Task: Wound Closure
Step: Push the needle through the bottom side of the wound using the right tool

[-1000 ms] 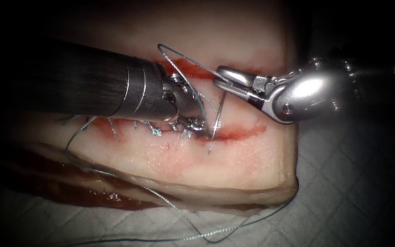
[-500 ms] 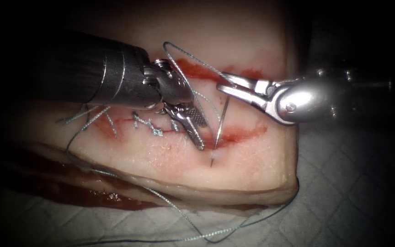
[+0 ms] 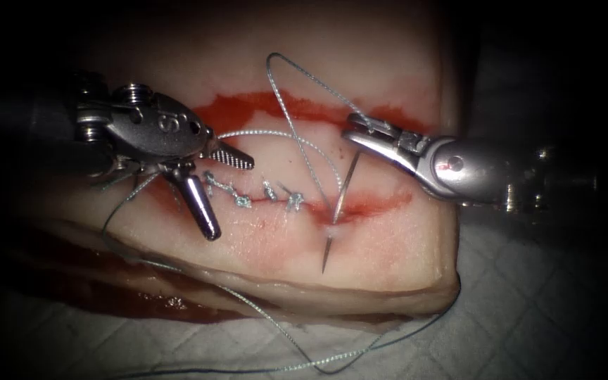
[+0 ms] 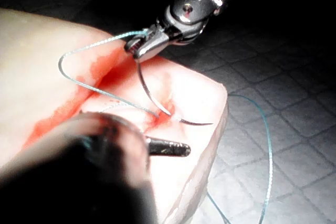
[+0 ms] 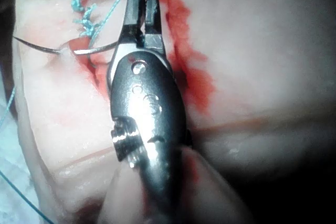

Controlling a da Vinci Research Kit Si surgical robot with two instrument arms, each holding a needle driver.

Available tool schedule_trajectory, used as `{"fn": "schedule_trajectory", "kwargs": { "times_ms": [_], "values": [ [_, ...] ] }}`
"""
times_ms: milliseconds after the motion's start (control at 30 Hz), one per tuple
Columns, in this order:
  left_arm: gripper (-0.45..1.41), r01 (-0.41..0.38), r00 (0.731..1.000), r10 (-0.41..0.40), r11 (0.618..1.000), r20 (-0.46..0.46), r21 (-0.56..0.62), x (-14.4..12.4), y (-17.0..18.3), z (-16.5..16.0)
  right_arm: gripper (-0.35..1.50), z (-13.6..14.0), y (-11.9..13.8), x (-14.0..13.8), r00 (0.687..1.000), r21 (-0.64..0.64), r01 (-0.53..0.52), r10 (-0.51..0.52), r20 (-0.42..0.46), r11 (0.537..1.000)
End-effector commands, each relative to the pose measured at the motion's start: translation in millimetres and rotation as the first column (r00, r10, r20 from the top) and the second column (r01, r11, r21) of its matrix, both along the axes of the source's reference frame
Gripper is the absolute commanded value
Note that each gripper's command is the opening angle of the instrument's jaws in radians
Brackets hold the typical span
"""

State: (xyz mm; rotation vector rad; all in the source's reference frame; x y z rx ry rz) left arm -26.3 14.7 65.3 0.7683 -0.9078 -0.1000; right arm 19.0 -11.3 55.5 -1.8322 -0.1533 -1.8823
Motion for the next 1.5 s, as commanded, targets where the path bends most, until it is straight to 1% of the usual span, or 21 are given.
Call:
{"fn": "schedule_trajectory", "kwargs": {
  "times_ms": [33,100,133,167,200,300,367,400,467,600,633,733,800,900,1000,1233,1300,1367,1400,1433,1500],
  "values": [
    [0.61,-0.021,0.999,0.022,0.999,0.038,-0.025,-0.3,-1.0,0.0,-0.35,0.4,0.0,0.8,1.0,0.04,-0.023,0.024,-0.007,0.999],
    [0.34,-0.084,0.978,0.113,0.982,0.173,-0.171,0.2,-2.5,-0.1,-0.35,0.5,0.0,0.8,0.999,0.076,-0.041,0.042,-0.014,0.996],
    [0.34,-0.074,0.961,0.144,0.955,0.235,-0.287,0.3,-3.2,0.0,-0.35,0.6,0.0,0.8,0.999,0.095,-0.044,0.046,-0.021,0.995],
    [0.41,0.0,0.933,0.165,0.888,0.32,-0.46,0.1,-4.3,0.6,-0.35,0.9,-0.1,0.8,0.998,0.133,-0.049,0.054,-0.036,0.99],
    [0.37,0.037,0.922,0.165,0.863,0.351,-0.503,-0.3,-4.7,1.2,-0.35,1.1,-0.1,0.7,0.997,0.151,-0.053,0.06,-0.042,0.987],
    [0.41,0.069,0.866,0.223,0.833,0.447,-0.549,-1.5,-4.8,3.0,-0.35,1.6,-0.3,0.8,0.996,0.174,-0.053,0.064,-0.058,0.983],
    [0.15,0.092,0.801,0.295,0.799,0.52,-0.595,-2.2,-4.8,4.4,-0.35,1.9,-0.5,0.7,0.995,0.196,-0.052,0.067,-0.069,0.979],
    [0.19,0.108,0.79,0.304,0.785,0.532,-0.609,-2.5,-4.9,5.0,-0.35,2.0,-0.5,0.8,0.995,0.21,-0.052,0.069,-0.075,0.976],
    [-0.15,0.143,0.761,0.342,0.739,0.551,-0.658,-3.2,-5.0,6.2,-0.35,2.1,-0.6,0.8,0.994,0.22,-0.052,0.071,-0.079,0.974],
    [0.07,0.185,0.725,0.406,0.664,0.557,-0.724,-3.8,-4.3,7.0,-0.35,2.2,-0.6,0.8,0.994,0.224,-0.052,0.072,-0.081,0.973],
    [-0.17,0.2,0.71,0.438,0.626,0.552,-0.754,-3.9,-4.0,7.0,-0.35,2.2,-0.7,0.9,0.994,0.229,-0.052,0.073,-0.083,0.972],
    [-0.17,0.203,0.719,0.431,0.621,0.546,-0.757,-4.3,-4.0,7.1,-0.35,2.3,-0.7,0.9,0.994,0.233,-0.054,0.075,-0.084,0.971],
    [-0.03,0.206,0.723,0.428,0.617,0.543,-0.76,-4.5,-4.2,7.3,-0.35,2.3,-0.7,1.0,0.994,0.232,-0.054,0.076,-0.084,0.971],
    [0.04,0.215,0.737,0.373,0.661,0.563,-0.719,-4.8,-4.6,7.6,-0.35,2.3,-0.8,1.0,0.994,0.232,-0.055,0.076,-0.084,0.971],
    [0.3,0.214,0.747,0.349,0.679,0.566,-0.702,-5.4,-5.0,8.0,-0.35,2.3,-0.7,1.1,0.994,0.232,-0.055,0.077,-0.083,0.971],
    [0.47,0.199,0.742,0.357,0.691,0.567,-0.695,-6.2,-5.5,8.8,-0.35,2.3,-0.8,1.1,0.994,0.233,-0.056,0.077,-0.083,0.971],
    [0.46,0.196,0.741,0.359,0.692,0.568,-0.694,-6.5,-5.5,8.9,-0.35,2.3,-0.8,1.1,0.994,0.233,-0.056,0.078,-0.083,0.971],
    [0.17,0.191,0.736,0.367,0.695,0.57,-0.694,-7.0,-5.6,9.1,-0.35,2.3,-0.8,1.1,0.993,0.238,-0.056,0.078,-0.085,0.97],
    [0.17,0.191,0.736,0.367,0.695,0.57,-0.694,-7.0,-5.6,9.1,-0.35,2.3,-0.8,1.1,0.993,0.238,-0.056,0.078,-0.085,0.97],
    [-0.12,0.19,0.735,0.369,0.693,0.568,-0.695,-7.3,-5.7,9.2,-0.35,2.3,-0.8,1.1,0.993,0.238,-0.056,0.078,-0.085,0.97],
    [-0.35,0.188,0.735,0.371,0.693,0.568,-0.696,-7.4,-5.7,9.3,-0.35,2.2,-0.8,1.1,0.993,0.239,-0.056,0.079,-0.085,0.969]
  ]
}}
